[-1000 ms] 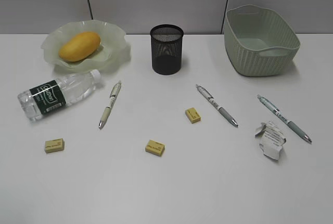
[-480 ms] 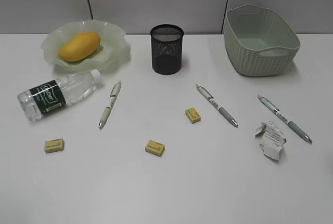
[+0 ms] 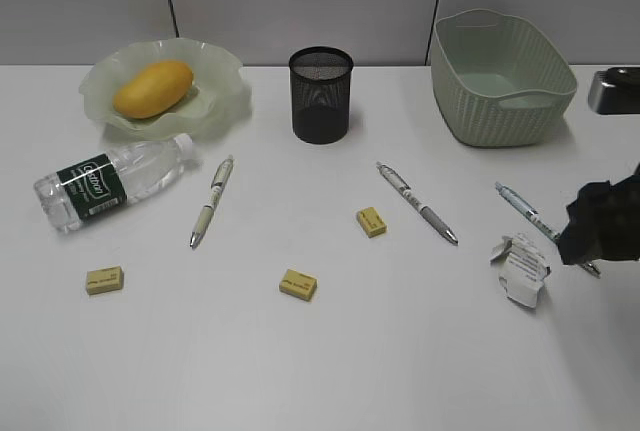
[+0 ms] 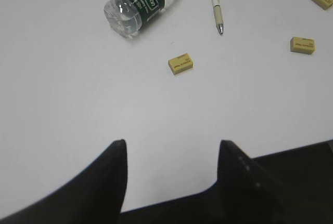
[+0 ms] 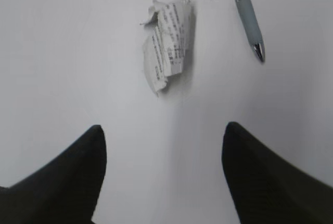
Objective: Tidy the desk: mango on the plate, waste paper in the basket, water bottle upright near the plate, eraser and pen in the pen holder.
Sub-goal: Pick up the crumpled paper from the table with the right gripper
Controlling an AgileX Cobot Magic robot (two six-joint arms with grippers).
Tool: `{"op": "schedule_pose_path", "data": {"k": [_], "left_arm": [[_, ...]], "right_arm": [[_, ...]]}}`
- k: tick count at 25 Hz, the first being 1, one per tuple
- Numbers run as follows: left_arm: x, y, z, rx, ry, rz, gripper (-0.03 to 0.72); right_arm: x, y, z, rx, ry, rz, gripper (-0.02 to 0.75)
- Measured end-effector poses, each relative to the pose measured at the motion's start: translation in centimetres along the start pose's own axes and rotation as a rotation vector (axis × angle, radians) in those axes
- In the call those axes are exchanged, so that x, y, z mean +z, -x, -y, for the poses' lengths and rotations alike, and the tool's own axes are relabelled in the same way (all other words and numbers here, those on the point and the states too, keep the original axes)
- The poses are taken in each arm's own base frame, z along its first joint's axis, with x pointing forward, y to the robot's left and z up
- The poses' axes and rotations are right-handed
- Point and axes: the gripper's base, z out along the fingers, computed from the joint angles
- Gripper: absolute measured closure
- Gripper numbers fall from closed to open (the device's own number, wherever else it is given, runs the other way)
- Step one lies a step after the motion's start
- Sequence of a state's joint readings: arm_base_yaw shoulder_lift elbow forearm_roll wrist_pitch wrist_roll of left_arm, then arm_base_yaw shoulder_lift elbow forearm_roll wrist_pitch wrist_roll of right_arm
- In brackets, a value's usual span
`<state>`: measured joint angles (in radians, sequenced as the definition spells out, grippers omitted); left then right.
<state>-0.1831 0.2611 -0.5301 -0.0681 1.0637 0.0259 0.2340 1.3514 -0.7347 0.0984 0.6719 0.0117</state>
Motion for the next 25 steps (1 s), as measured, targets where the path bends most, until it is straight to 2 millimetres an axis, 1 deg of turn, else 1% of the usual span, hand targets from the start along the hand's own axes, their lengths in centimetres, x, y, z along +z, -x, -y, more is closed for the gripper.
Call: {"op": "schedule_pose_path", "data": {"k": [6, 10, 13, 18, 21, 23, 25], "left_arm": [[0.0, 0.0, 0.0, 0.000, 0.000, 0.000, 0.263], [0.0, 0.0, 0.0, 0.000, 0.000, 0.000, 0.263], [0.0, 0.0, 0.0, 0.000, 0.000, 0.000, 0.263], [0.0, 0.0, 0.0, 0.000, 0.000, 0.000, 0.263], [0.0, 0.0, 0.0, 0.000, 0.000, 0.000, 0.263], [0.0, 0.0, 0.0, 0.000, 0.000, 0.000, 0.263], [0.0, 0.0, 0.0, 0.000, 0.000, 0.000, 0.264]], "right_arm": [[2.6, 0.8, -0.1, 0.030, -0.004, -0.025, 0.188], [4.0, 2.1, -0.1, 0.035, -0.006, -0.020, 0.188], [5.5, 3.0, -0.1, 0.037, -0.010, -0.027, 0.188], [8.8, 3.7, 0.0, 0.044, -0.019, -0.099, 0.188], [10.6, 3.8, 0.1, 0.046, -0.024, -0.145, 0.191], [11.5, 3.5, 0.2, 0.048, -0.027, -0.172, 0.215], [12.1, 3.3, 0.3, 0.050, -0.030, -0.195, 0.276]]}}
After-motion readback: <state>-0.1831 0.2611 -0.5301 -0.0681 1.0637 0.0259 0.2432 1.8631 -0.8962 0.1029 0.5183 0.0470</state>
